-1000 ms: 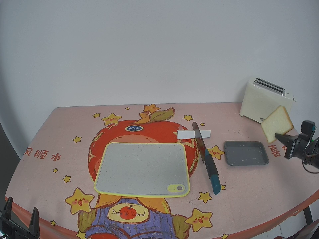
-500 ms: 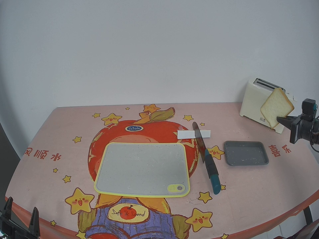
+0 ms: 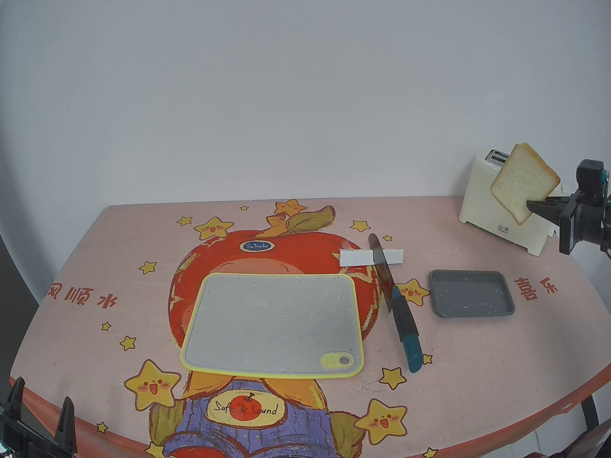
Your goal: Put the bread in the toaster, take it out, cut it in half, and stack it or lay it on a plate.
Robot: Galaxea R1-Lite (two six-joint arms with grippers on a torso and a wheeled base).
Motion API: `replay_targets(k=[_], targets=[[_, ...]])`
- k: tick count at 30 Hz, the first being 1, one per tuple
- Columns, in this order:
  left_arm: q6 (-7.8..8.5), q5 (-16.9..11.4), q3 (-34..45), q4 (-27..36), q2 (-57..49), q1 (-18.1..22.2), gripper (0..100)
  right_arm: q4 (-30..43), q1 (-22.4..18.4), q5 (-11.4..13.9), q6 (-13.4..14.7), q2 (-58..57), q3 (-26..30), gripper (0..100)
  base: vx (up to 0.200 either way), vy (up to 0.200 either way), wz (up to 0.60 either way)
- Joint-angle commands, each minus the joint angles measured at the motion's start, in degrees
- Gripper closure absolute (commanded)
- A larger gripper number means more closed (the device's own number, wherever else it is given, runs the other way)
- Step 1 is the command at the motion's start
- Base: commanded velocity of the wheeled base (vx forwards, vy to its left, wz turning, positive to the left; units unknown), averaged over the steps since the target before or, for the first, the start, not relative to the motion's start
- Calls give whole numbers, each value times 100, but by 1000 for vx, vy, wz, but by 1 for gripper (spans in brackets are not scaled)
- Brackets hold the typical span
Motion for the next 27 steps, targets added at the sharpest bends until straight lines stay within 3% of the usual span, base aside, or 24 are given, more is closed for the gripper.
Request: replay_targets(k=[1, 7, 9, 20, 27], targets=[[-1, -4, 101, -1, -49, 0, 0, 185, 50, -32, 30, 25, -262, 100, 0, 0, 0], [-1, 5, 101, -1, -49, 0, 0, 141, 86, -49, 39, 121, -341, 100, 0, 0, 0], [-1, -4, 101, -1, -49, 0, 0, 124, 129, -172, 83, 156, -368, 100, 0, 0, 0], [8, -4, 101, -1, -49, 0, 0, 124, 340, -287, 601, 253, -464, 100, 0, 0, 0], [8, 5, 101, -1, -49, 0, 0, 115, 367, -295, 610, 279, -473, 100, 0, 0, 0]])
